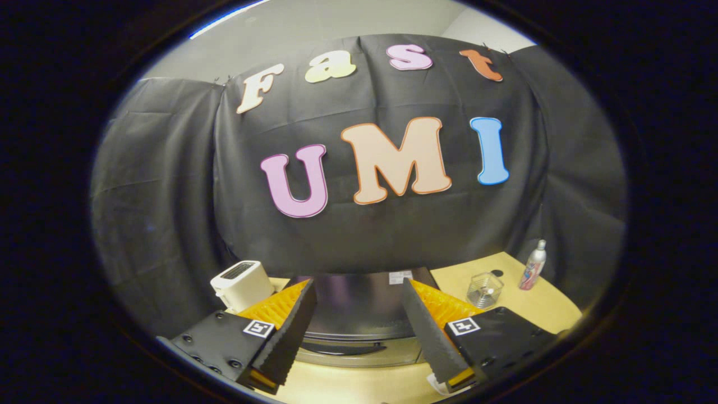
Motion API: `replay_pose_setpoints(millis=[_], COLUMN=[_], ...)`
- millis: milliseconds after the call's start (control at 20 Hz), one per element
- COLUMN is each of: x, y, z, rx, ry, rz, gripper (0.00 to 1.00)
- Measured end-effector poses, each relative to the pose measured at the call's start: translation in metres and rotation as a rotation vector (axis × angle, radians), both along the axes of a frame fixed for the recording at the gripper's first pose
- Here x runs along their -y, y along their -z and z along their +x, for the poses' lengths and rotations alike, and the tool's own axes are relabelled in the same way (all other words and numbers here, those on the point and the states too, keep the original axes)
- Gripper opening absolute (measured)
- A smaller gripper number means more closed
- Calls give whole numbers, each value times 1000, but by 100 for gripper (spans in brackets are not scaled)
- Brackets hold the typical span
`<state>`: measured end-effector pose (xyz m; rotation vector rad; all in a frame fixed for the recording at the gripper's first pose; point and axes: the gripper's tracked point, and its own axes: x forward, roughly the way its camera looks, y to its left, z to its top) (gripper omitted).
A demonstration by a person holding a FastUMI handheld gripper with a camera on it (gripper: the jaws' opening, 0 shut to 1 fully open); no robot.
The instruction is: Open the toaster oven, put the food inside, and close the toaster oven door.
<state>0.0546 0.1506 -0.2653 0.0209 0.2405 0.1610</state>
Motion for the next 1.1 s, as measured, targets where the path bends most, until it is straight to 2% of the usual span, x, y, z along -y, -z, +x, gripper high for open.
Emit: replay_pose_setpoints(millis=[200,400,750,1100], x=[-20,-24,-30,-33], y=[43,78,118,121], z=[12,18,21,18], rx=[-37,-45,-79,-40], ry=[-20,-27,-28,-54], rz=[-22,-100,-176,-118], gripper=[96,96,96,95])
